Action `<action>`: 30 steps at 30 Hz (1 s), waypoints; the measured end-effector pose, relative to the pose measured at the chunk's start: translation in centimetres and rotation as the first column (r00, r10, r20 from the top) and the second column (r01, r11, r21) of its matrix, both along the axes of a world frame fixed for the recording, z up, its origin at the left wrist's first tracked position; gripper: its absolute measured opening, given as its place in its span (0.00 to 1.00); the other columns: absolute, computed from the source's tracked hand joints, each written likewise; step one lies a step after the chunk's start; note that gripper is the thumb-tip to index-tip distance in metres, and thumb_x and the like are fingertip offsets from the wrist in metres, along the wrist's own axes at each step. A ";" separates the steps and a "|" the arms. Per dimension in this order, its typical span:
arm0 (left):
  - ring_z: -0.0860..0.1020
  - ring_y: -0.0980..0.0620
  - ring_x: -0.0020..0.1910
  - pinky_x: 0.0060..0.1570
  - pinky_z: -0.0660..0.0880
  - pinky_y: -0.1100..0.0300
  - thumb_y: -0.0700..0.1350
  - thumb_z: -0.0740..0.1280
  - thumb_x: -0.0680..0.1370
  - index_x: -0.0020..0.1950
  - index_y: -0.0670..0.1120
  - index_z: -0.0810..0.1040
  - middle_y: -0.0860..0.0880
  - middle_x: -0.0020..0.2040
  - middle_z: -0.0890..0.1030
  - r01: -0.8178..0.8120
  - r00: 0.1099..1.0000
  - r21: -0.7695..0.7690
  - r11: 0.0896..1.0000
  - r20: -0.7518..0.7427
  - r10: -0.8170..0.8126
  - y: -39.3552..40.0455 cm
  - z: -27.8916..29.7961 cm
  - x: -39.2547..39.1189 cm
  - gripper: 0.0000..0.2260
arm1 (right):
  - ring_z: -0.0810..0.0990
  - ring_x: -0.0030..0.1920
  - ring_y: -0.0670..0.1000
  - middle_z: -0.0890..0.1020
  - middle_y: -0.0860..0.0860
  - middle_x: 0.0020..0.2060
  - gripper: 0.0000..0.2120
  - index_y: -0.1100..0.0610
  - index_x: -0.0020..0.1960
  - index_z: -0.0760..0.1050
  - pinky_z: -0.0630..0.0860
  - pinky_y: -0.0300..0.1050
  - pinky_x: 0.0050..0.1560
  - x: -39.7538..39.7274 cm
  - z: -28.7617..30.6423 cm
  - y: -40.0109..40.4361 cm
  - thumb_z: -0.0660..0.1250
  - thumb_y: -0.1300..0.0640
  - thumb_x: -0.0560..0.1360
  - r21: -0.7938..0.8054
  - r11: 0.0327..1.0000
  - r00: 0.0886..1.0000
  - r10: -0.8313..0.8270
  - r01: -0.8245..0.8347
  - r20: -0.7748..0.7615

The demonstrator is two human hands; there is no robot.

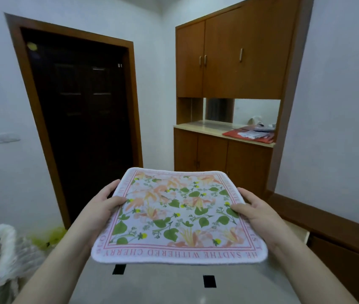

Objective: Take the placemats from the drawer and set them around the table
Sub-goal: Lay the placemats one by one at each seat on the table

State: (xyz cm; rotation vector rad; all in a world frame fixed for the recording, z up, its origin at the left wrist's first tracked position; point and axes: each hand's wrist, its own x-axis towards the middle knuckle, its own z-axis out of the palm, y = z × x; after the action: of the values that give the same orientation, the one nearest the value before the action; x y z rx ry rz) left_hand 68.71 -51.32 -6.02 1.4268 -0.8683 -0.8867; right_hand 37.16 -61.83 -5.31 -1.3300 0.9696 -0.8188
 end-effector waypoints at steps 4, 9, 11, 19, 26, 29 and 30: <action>0.84 0.33 0.46 0.37 0.82 0.47 0.41 0.64 0.80 0.73 0.58 0.66 0.37 0.48 0.85 -0.040 0.998 0.004 0.999 -0.040 0.041 -3.3 0.3 0.6 0.23 | 0.86 0.40 0.59 0.86 0.58 0.45 0.27 0.48 0.75 0.61 0.80 0.45 0.29 1.0 0.8 -5.2 0.64 0.62 0.80 0.013 0.998 0.997 0.069 -0.069 0.027; 0.83 0.32 0.46 0.41 0.82 0.44 0.40 0.64 0.80 0.68 0.58 0.71 0.36 0.49 0.84 -0.141 0.985 -0.030 0.990 -0.101 0.137 -6.8 0.7 3.2 0.20 | 0.86 0.41 0.60 0.86 0.60 0.47 0.29 0.47 0.76 0.59 0.80 0.45 0.29 4.3 1.0 -11.1 0.64 0.62 0.79 0.015 0.991 0.991 0.130 -0.130 0.034; 0.83 0.32 0.47 0.46 0.81 0.41 0.40 0.64 0.79 0.67 0.58 0.73 0.36 0.50 0.84 -0.167 0.980 -0.040 0.985 -0.118 0.161 -8.1 0.8 4.7 0.19 | 0.86 0.42 0.61 0.86 0.59 0.46 0.28 0.47 0.76 0.60 0.81 0.46 0.30 6.0 1.1 -13.2 0.64 0.63 0.80 0.018 0.987 0.987 0.158 -0.159 0.041; 0.84 0.37 0.40 0.34 0.82 0.49 0.38 0.62 0.80 0.59 0.56 0.77 0.36 0.48 0.85 -0.225 0.968 -0.059 0.973 -0.132 0.215 -13.7 1.0 13.0 0.15 | 0.86 0.42 0.62 0.85 0.61 0.46 0.24 0.50 0.72 0.65 0.82 0.49 0.32 15.8 2.2 -21.5 0.63 0.65 0.79 -0.003 0.971 0.970 0.239 -0.239 0.051; 0.84 0.40 0.36 0.32 0.82 0.51 0.38 0.60 0.80 0.56 0.56 0.78 0.36 0.46 0.85 -0.220 0.967 -0.061 0.974 -0.148 0.209 -18.0 2.3 20.1 0.14 | 0.86 0.40 0.60 0.86 0.59 0.44 0.19 0.47 0.65 0.68 0.80 0.45 0.28 24.0 3.1 -26.3 0.64 0.64 0.79 -0.061 0.946 0.948 0.317 -0.319 -0.033; 0.84 0.40 0.38 0.32 0.82 0.51 0.37 0.59 0.80 0.57 0.56 0.78 0.36 0.48 0.84 -0.199 0.975 -0.050 0.979 -0.112 0.192 -19.6 2.7 22.0 0.16 | 0.86 0.39 0.59 0.86 0.58 0.42 0.21 0.46 0.67 0.68 0.80 0.44 0.27 26.4 3.5 -28.6 0.65 0.63 0.79 -0.078 0.939 0.942 0.332 -0.335 -0.054; 0.84 0.39 0.38 0.32 0.82 0.51 0.37 0.58 0.80 0.57 0.55 0.78 0.36 0.48 0.84 -0.196 0.977 -0.050 0.979 -0.101 0.190 -20.1 2.7 22.6 0.16 | 0.86 0.39 0.59 0.86 0.57 0.42 0.22 0.47 0.69 0.67 0.80 0.44 0.28 27.3 3.5 -29.5 0.65 0.63 0.78 -0.080 0.937 0.940 0.337 -0.341 -0.058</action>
State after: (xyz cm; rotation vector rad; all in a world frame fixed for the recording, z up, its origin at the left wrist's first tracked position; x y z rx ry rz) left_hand 91.27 -71.46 -3.34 1.3793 -0.6670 -0.7688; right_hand 64.43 -91.33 -1.77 -1.5447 0.7141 -0.5742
